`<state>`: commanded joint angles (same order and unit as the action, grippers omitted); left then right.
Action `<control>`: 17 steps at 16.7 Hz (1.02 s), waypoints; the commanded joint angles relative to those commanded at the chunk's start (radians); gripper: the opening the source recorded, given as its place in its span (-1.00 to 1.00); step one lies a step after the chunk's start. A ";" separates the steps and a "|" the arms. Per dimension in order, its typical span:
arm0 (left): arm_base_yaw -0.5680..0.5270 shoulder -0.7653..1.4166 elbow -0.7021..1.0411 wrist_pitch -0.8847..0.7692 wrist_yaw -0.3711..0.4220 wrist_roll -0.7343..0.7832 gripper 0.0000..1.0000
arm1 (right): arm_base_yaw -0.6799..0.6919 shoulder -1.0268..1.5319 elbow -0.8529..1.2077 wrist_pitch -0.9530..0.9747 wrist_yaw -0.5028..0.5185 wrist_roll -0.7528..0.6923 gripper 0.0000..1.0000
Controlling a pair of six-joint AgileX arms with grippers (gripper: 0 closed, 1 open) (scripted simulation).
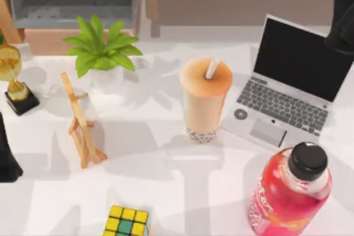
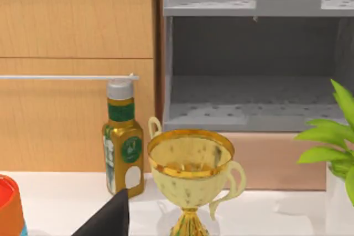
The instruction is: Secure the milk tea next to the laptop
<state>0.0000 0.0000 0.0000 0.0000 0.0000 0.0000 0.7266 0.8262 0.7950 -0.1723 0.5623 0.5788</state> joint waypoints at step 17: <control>0.000 0.000 0.000 0.000 0.000 0.000 1.00 | 0.353 0.876 0.317 -0.236 0.271 0.262 1.00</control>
<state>0.0000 0.0000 0.0000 0.0000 0.0000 0.0000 1.0793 1.7021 1.1122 -0.4081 0.8336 0.8413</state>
